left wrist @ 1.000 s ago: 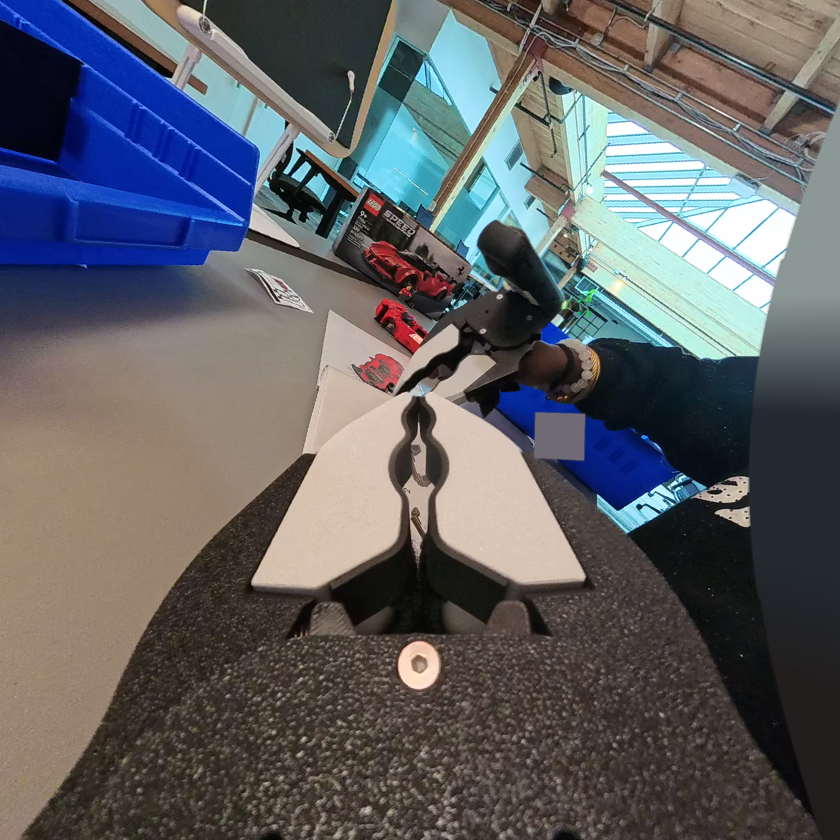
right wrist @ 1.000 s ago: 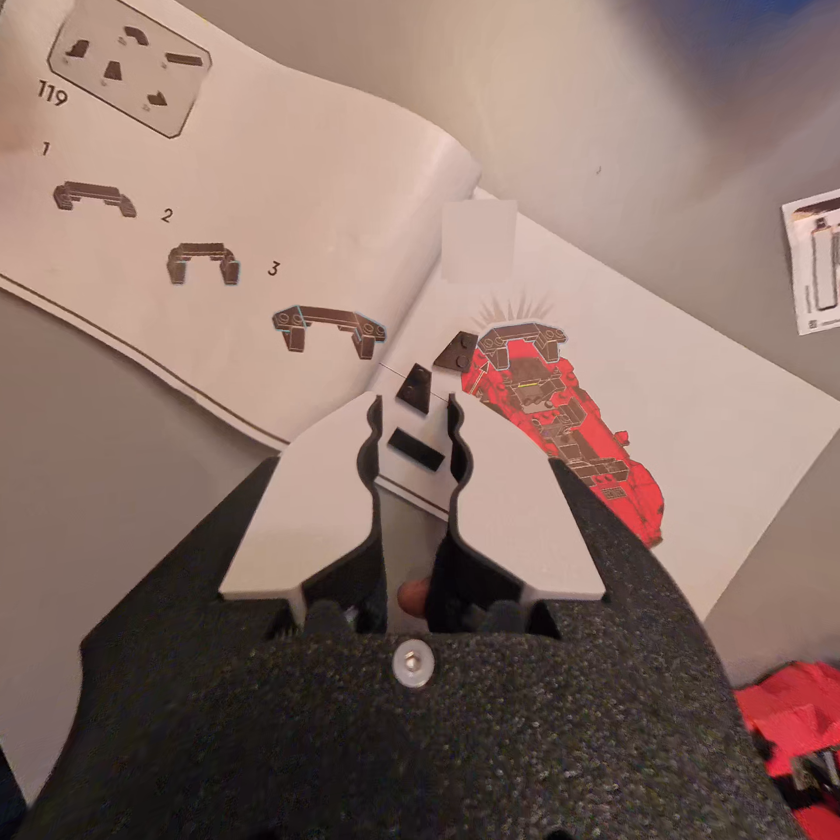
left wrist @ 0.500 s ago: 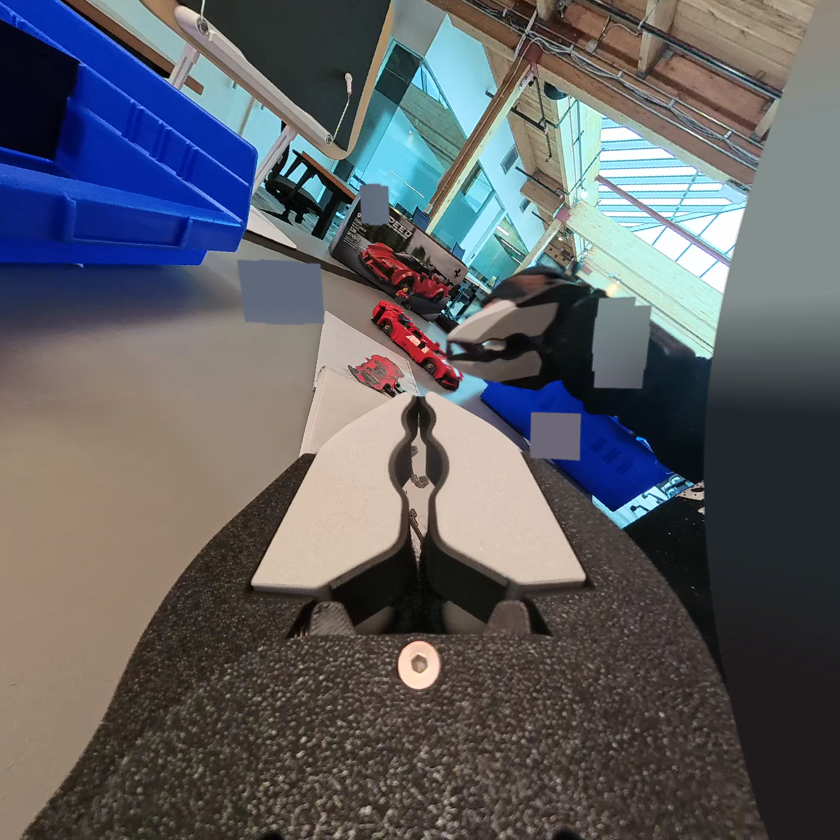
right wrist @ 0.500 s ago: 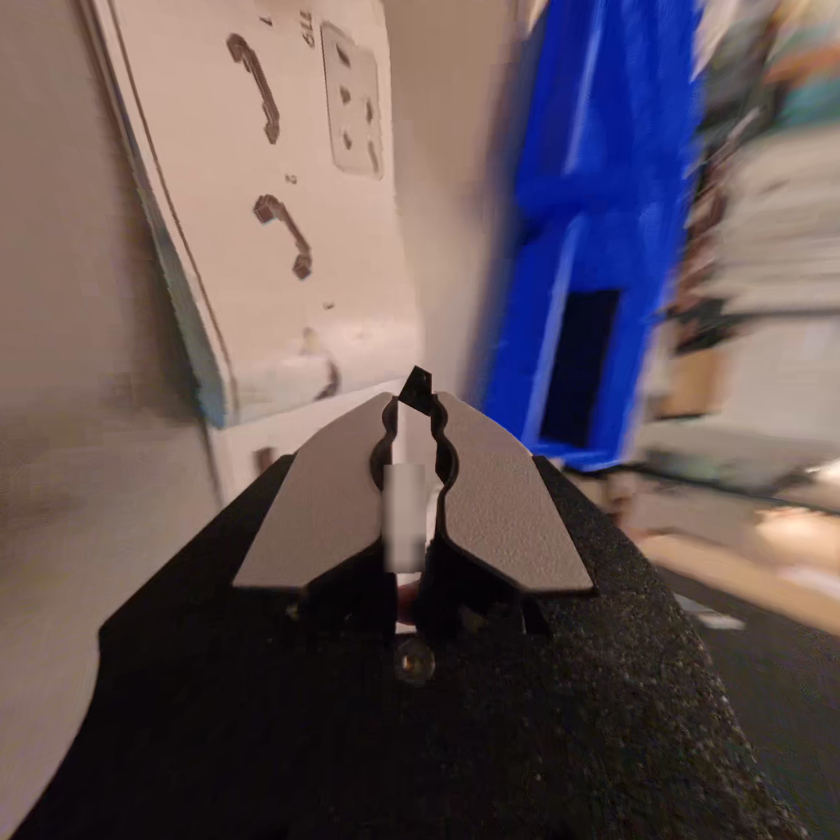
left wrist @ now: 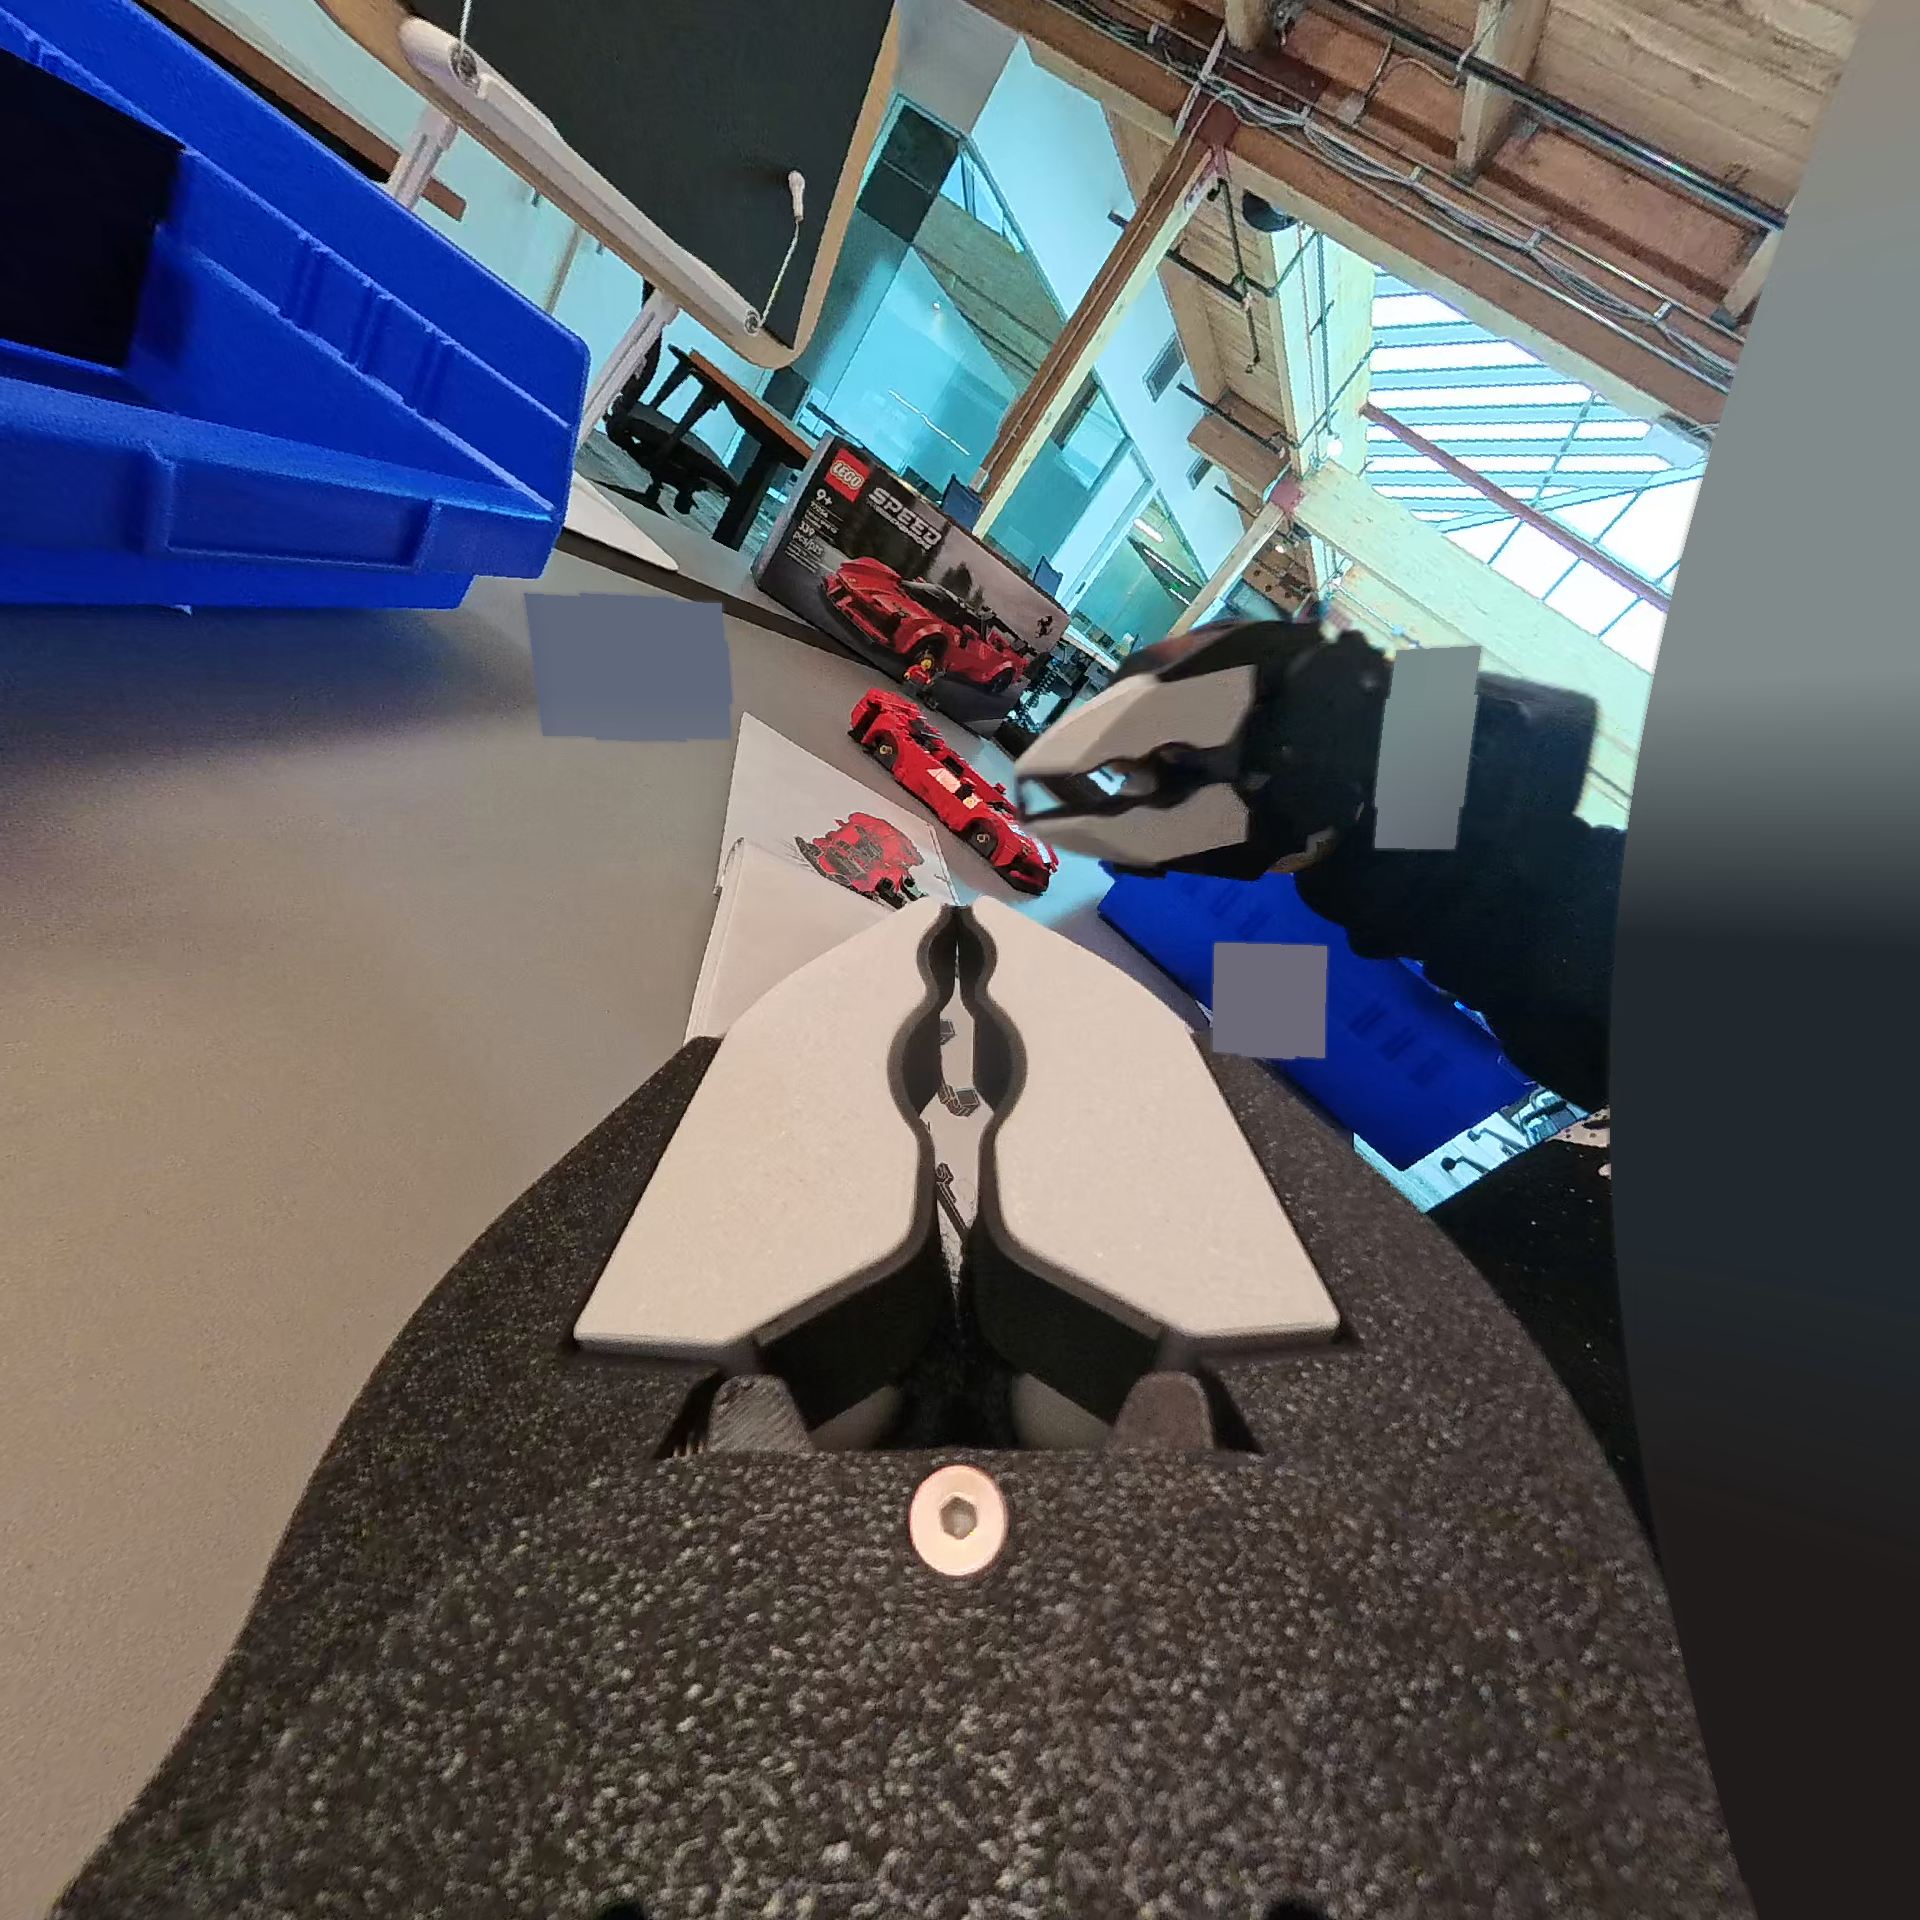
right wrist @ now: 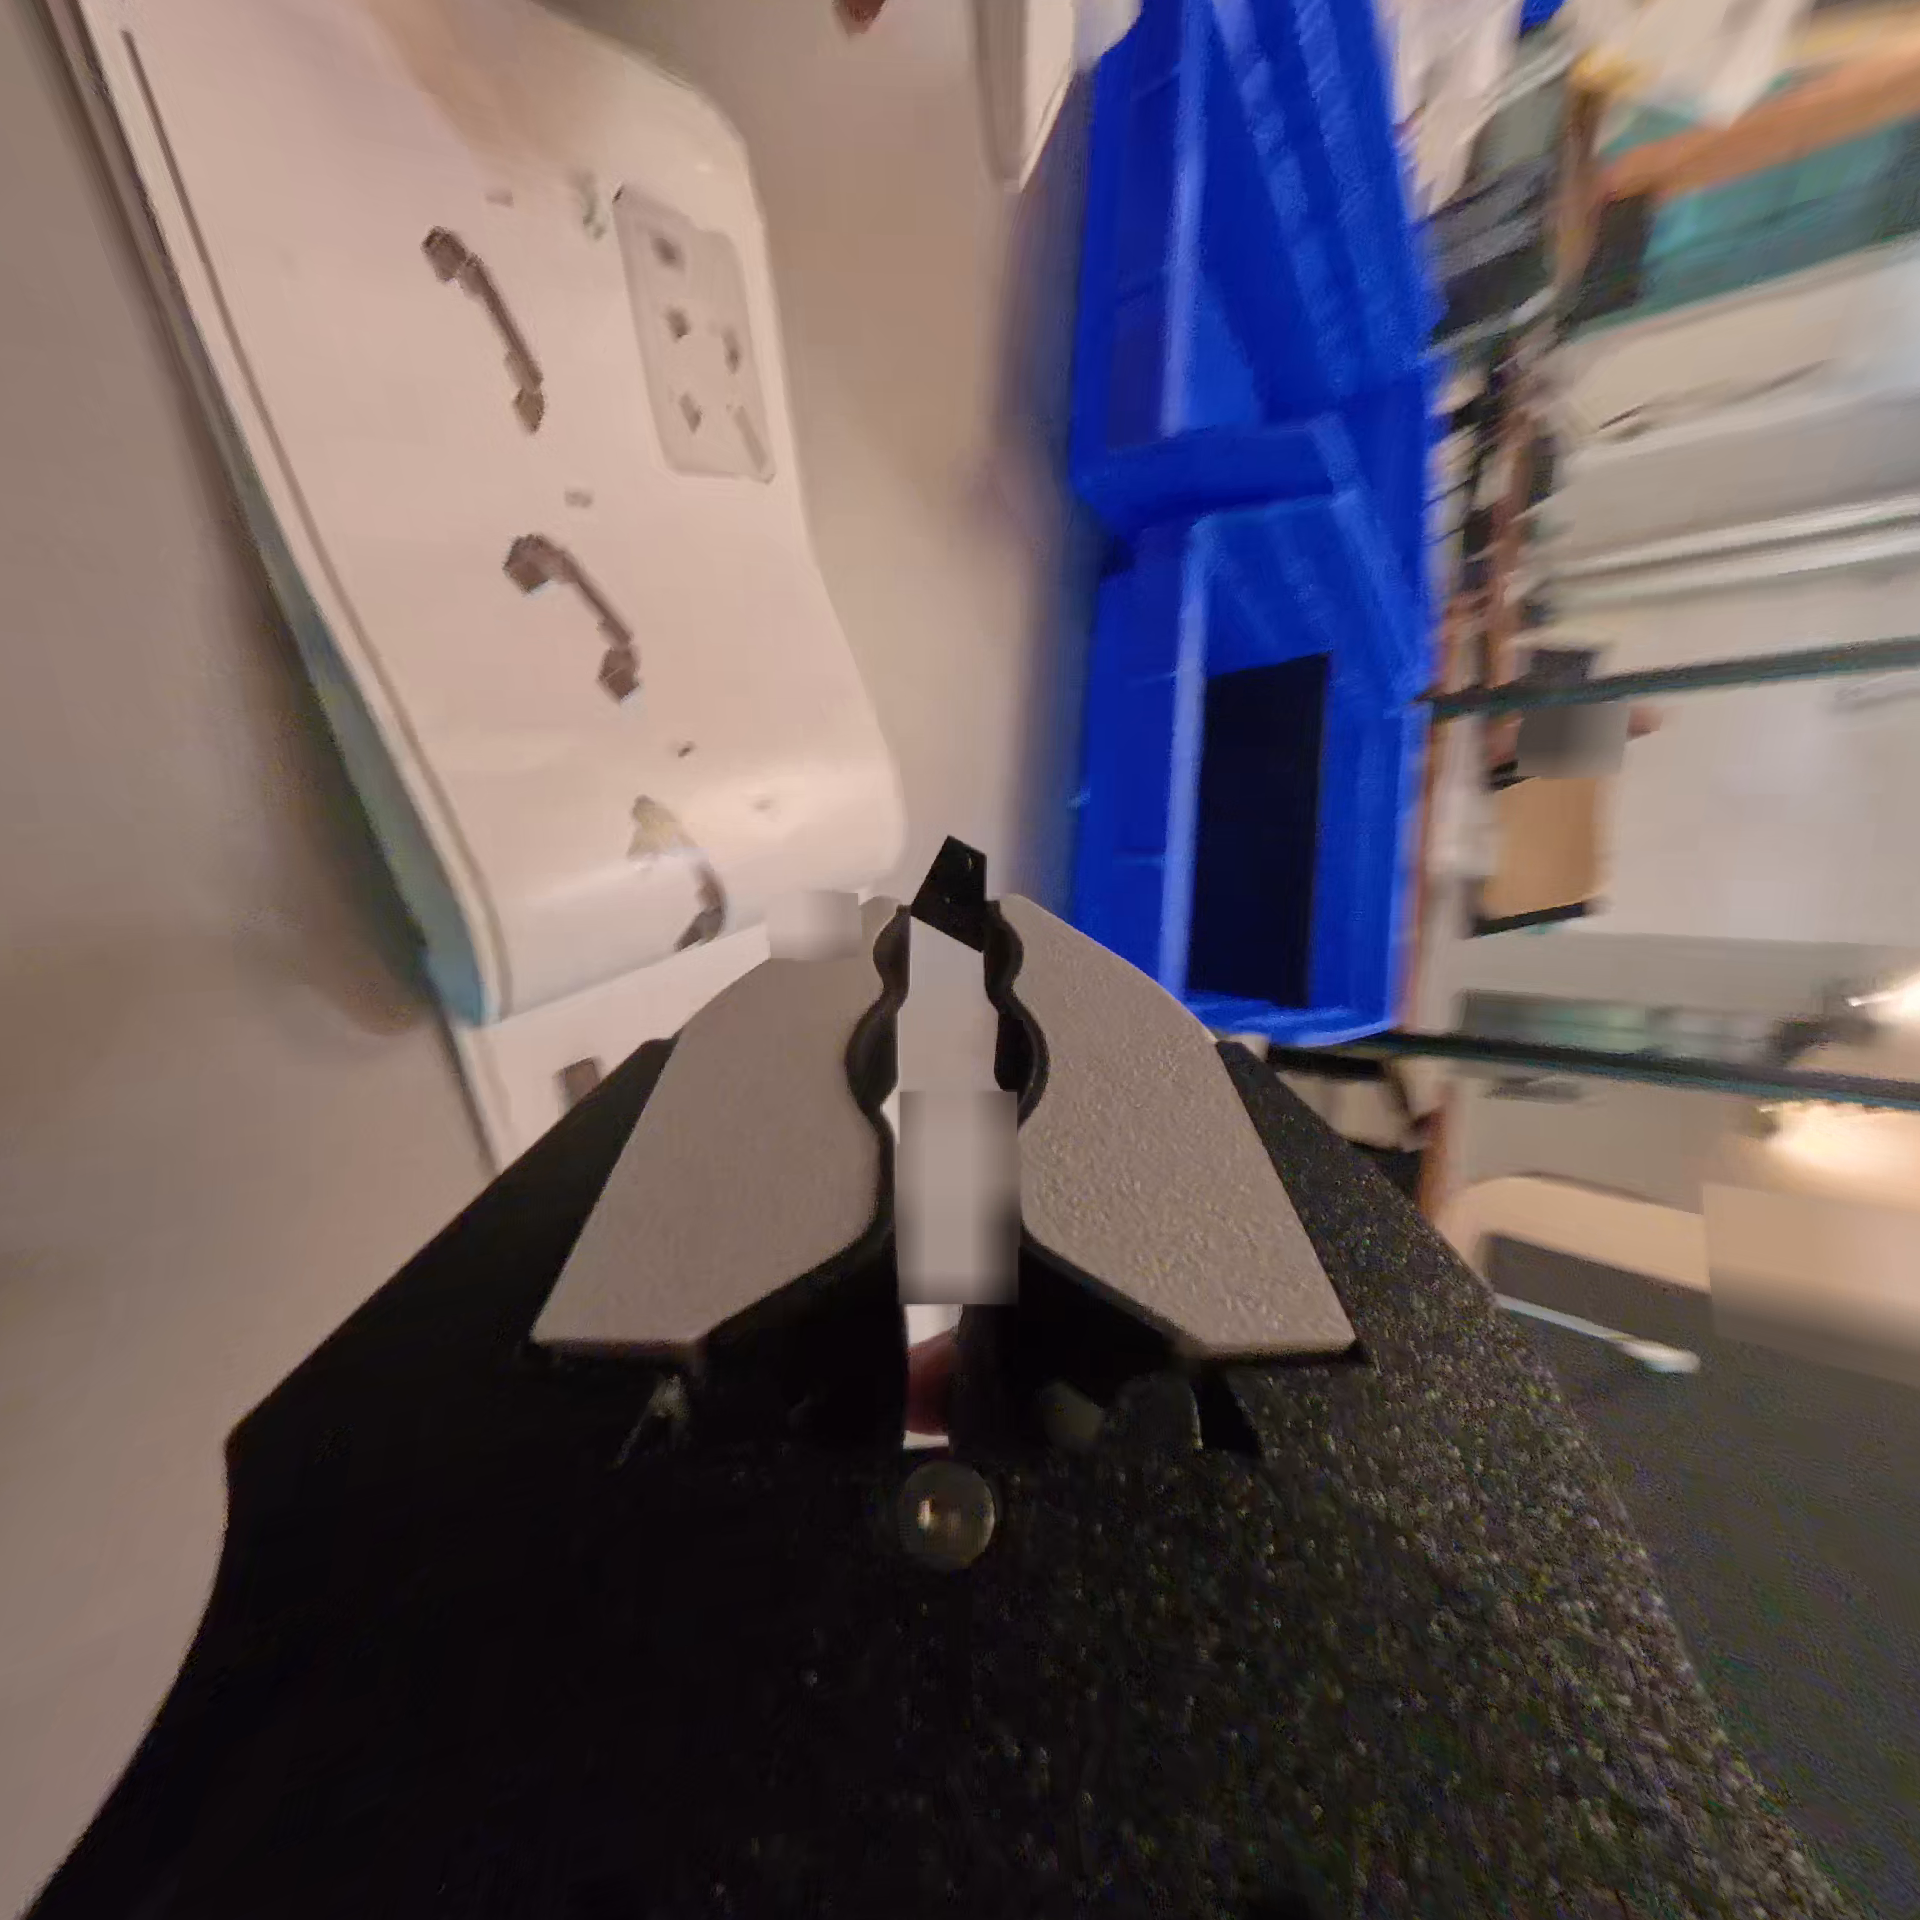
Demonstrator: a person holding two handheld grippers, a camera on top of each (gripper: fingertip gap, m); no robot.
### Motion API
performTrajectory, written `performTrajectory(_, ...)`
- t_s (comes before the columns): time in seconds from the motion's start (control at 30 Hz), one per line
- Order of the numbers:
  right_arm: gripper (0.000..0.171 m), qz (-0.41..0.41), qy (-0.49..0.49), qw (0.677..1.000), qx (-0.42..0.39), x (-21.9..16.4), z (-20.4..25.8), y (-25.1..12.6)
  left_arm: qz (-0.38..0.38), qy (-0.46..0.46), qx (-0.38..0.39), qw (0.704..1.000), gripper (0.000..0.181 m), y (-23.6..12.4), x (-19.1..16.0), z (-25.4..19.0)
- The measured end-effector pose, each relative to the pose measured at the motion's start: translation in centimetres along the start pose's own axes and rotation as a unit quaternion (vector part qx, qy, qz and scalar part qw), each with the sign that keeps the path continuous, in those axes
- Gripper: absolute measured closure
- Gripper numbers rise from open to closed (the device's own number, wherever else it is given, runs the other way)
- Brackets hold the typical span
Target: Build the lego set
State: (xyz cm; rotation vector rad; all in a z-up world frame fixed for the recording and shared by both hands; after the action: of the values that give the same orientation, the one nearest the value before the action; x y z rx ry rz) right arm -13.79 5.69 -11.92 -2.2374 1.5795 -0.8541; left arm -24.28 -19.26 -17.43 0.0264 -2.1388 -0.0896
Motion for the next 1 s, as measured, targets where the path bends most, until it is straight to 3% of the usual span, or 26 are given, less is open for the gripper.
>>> performTrajectory(0.03,0.158,0.039,0.044,0.997,0.051,-0.6,0.2,0.7,0.0,0.0,0.0,1.0,0.181,0.0,0.0,0.0)
performTrajectory(0.1,0.158,0.119,0.19,0.961,0.162,-2.4,0.9,2.5,0.001,0.0,0.0,1.0,0.181,0.0,0.0,0.0)
performTrajectory(0.17,0.158,0.14,0.276,0.919,0.244,-3.8,1.8,3.6,0.001,0.001,0.0,1.0,0.181,0.0,0.0,0.0)
performTrajectory(0.2,0.158,0.141,0.284,0.913,0.256,-4.2,2.0,4.0,0.0,0.001,0.0,1.0,0.181,-0.1,0.0,0.0)
performTrajectory(0.43,0.157,0.149,0.263,0.914,0.272,-4.7,1.9,5.2,0.001,-0.001,-0.001,1.0,0.181,-0.1,0.0,0.0)
performTrajectory(0.73,0.149,0.137,0.279,0.916,0.253,-4.5,0.7,4.2,0.001,-0.002,-0.002,1.0,0.181,0.0,0.0,0.0)
performTrajectory(0.87,0.145,0.088,0.347,0.912,0.201,-3.5,-1.0,2.8,0.002,-0.001,0.0,1.0,0.181,0.0,0.0,0.0)
performTrajectory(1.0,0.141,-0.032,0.42,0.897,0.136,-1.7,-3.3,0.4,0.002,0.0,0.001,1.0,0.181,0.0,0.0,0.0)
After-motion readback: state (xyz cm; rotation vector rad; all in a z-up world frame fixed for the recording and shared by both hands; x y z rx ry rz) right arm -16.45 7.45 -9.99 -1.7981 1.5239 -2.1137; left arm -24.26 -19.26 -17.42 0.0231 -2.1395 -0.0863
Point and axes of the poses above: each gripper's, where its closed fingertips meet, y out along the fingers, x out of its top, z = x × y across the jaws, the point moved 9 cm from there along -y, back along the fingers, and after that the axes turned 3 degrees about y, right-handed, at the moved point
